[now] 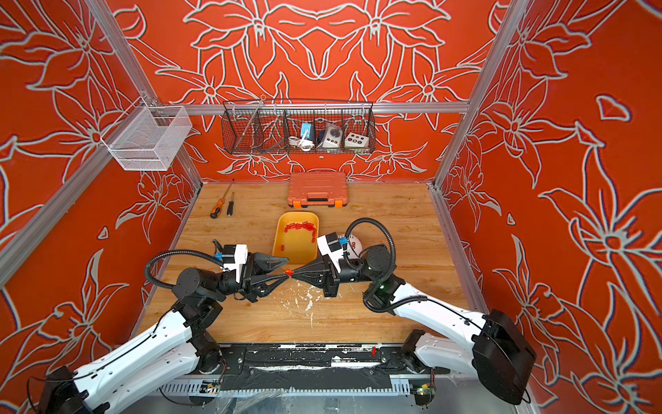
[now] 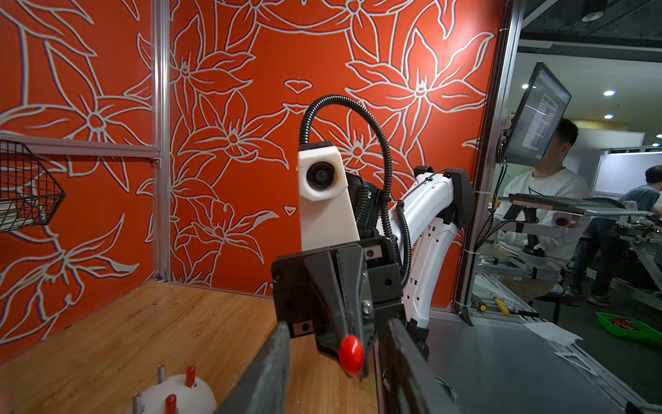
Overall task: Cover the protruding screws with screw protection sleeves
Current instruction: Pick up the screw protection sleeve from the center of the board.
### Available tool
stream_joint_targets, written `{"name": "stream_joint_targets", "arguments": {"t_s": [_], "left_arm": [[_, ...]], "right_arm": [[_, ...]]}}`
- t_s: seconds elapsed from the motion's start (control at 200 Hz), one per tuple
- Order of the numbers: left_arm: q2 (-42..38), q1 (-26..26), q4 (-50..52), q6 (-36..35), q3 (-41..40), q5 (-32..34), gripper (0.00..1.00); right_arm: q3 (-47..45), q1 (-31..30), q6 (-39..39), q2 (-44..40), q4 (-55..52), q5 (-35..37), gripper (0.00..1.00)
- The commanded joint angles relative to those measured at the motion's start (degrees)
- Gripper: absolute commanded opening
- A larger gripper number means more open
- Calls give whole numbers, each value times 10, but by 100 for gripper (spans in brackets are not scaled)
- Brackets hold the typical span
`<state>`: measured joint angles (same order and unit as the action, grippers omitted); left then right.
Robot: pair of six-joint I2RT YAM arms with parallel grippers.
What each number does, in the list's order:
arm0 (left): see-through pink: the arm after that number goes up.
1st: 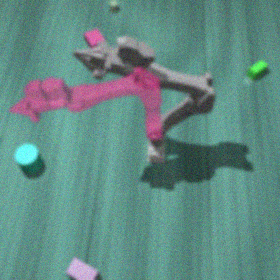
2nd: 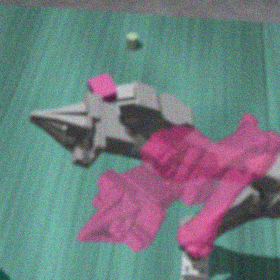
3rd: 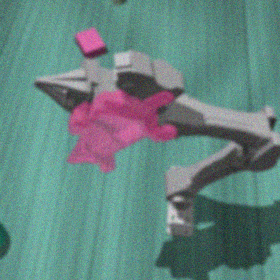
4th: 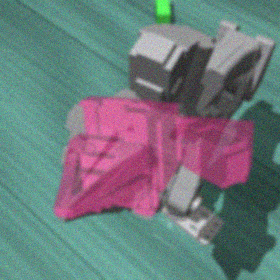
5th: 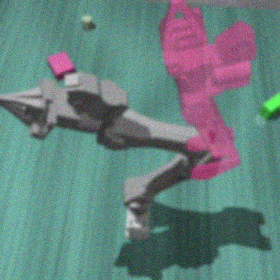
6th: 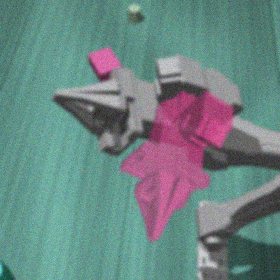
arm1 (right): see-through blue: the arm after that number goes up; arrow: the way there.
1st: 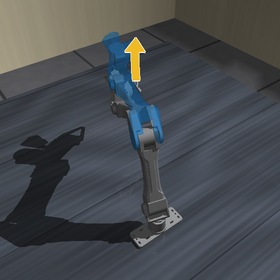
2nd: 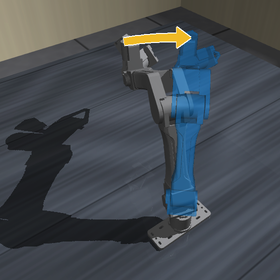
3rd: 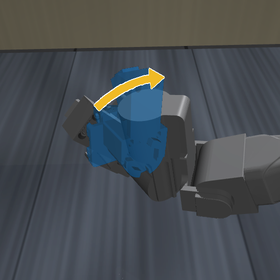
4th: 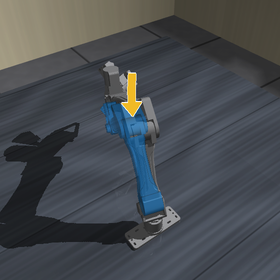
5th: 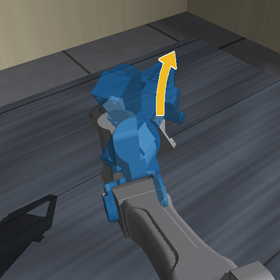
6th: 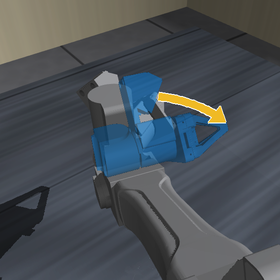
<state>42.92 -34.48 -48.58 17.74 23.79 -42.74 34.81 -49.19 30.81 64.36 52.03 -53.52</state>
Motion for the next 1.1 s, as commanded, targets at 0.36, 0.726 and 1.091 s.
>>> {"name": "stream_joint_targets", "arguments": {"t_s": [0.36,0.726,1.091], "left_arm": [[-18,1,56,-44,10,10,40],[-16,1,59,-47,17,-3,38],[-9,1,59,-47,19,-15,6]], "right_arm": [[6,-4,-36,-29,-26,23,0],[15,-4,-49,-20,-54,20,0],[17,-4,-55,-25,-65,28,0]]}}
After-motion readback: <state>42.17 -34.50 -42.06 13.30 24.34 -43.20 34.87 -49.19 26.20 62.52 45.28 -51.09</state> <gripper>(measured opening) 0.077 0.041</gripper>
